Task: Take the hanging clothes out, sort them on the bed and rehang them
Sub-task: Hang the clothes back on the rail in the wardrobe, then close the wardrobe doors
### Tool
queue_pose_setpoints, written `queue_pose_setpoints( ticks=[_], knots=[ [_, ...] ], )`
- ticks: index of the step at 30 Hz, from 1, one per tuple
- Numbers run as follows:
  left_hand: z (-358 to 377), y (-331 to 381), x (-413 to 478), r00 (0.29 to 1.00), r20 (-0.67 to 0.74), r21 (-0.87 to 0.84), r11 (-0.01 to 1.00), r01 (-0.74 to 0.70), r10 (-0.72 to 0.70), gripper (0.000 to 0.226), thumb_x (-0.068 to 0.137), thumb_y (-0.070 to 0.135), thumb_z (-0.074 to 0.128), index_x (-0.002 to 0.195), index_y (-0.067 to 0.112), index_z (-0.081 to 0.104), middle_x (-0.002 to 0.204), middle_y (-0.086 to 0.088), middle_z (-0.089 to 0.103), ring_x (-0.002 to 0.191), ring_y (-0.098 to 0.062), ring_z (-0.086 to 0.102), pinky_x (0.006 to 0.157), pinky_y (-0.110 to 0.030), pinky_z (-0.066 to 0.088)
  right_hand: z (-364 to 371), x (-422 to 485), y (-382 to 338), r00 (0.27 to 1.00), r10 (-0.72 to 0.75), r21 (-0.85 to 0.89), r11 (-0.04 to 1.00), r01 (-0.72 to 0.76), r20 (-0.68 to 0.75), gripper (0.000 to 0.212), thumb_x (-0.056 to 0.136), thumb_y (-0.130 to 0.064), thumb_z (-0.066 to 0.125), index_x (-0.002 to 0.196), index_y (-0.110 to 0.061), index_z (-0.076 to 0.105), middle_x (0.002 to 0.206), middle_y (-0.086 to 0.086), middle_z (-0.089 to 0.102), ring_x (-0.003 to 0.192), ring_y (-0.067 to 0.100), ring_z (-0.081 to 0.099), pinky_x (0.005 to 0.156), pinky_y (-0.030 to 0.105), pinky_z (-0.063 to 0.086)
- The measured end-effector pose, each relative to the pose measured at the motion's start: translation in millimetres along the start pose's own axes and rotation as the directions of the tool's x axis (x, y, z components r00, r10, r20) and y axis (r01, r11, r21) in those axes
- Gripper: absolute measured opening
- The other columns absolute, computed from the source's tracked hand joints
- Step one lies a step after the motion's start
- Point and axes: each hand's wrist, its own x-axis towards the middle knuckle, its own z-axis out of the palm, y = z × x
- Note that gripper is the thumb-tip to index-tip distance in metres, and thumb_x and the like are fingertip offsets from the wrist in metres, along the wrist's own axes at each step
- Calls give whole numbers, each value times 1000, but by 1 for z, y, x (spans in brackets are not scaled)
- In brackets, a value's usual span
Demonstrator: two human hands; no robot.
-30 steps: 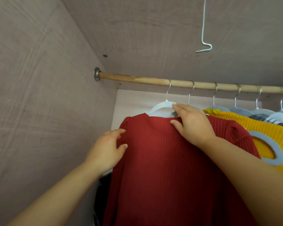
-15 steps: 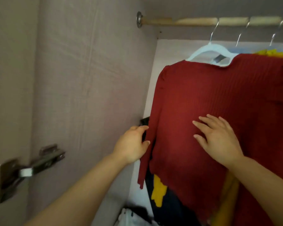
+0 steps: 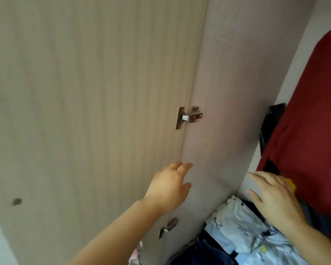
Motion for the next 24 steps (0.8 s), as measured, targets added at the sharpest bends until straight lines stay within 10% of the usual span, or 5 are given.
queue_pose_setpoints(
  ticks=[10, 16, 19, 24],
  knots=[
    [-169, -36, -83, 872, -442, 166, 974, -152, 211, 40, 82, 20, 56, 120, 7, 58, 114, -11, 61, 99, -33, 59, 83, -42, 50, -58, 27, -148, 987, -46, 69, 996, 57, -154, 50, 61, -11, 85, 106, -1, 67, 101, 13, 67, 90, 34, 64, 84, 47, 49],
    [-232, -82, -132, 572, -632, 394, 853, -343, 522, 46, 76, 8, 65, 119, 16, 53, 126, -12, 55, 120, -30, 43, 99, -42, 38, -106, 25, -241, 976, 3, -3, 1000, -4, -216, 52, 61, -11, 84, 109, -2, 66, 100, 12, 67, 90, 33, 64, 87, 46, 46],
    [-255, -105, -139, 476, -774, 309, 905, -292, 418, 56, 82, 14, 60, 133, 17, 39, 141, -15, 31, 132, -33, 29, 111, -42, 25, -128, 18, -275, 973, 6, -61, 998, -21, -230, 49, 62, -13, 84, 107, -4, 66, 99, 10, 67, 89, 32, 64, 90, 43, 46],
    [-277, -123, -127, 787, -616, -328, 918, -223, -29, 77, 88, 36, 53, 146, 18, 6, 154, -5, 6, 142, -16, 6, 116, -36, 12, -164, 9, -304, 978, 24, -119, 992, -49, -206, 47, 68, -19, 81, 111, -9, 66, 105, 5, 65, 96, 27, 63, 100, 35, 35]
  ],
)
